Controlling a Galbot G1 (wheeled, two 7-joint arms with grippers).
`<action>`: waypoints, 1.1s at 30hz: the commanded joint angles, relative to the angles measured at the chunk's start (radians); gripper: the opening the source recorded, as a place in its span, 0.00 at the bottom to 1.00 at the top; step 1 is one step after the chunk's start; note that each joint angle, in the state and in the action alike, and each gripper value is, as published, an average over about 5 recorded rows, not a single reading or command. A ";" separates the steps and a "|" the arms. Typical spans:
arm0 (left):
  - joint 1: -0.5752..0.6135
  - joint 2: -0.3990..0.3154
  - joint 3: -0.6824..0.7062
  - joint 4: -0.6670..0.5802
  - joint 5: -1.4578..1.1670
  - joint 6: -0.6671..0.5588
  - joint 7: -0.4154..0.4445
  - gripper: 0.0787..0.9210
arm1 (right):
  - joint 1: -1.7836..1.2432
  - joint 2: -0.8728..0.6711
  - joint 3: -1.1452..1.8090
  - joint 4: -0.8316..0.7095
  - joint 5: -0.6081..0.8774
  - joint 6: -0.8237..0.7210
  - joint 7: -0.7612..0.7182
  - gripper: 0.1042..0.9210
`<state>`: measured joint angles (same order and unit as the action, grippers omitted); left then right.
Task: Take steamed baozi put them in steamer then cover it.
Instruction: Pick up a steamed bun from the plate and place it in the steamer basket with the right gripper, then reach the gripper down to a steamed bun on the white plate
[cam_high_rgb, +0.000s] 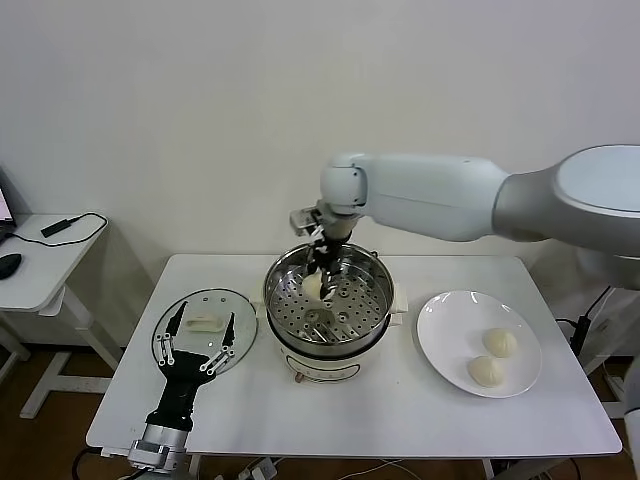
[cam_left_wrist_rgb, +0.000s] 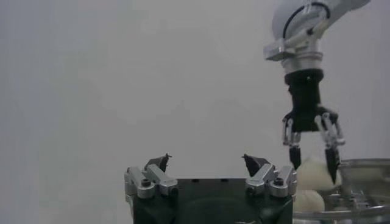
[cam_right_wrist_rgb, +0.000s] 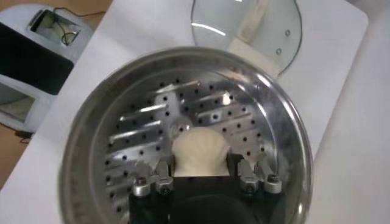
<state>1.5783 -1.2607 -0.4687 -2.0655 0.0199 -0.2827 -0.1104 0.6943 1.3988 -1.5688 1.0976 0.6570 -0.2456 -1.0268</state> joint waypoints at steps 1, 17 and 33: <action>0.000 0.001 -0.002 0.002 0.000 -0.002 0.000 0.88 | -0.033 0.067 -0.020 -0.020 0.021 -0.017 0.050 0.61; 0.000 0.003 -0.015 0.013 -0.003 -0.011 -0.001 0.88 | -0.089 0.089 -0.011 -0.052 0.012 -0.027 0.069 0.66; 0.007 0.001 -0.022 0.005 -0.003 -0.006 -0.002 0.88 | -0.007 -0.118 0.084 0.109 -0.097 -0.015 -0.010 0.88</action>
<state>1.5846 -1.2599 -0.4908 -2.0595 0.0161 -0.2899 -0.1130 0.6539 1.3792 -1.5180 1.1323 0.6072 -0.2623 -0.9992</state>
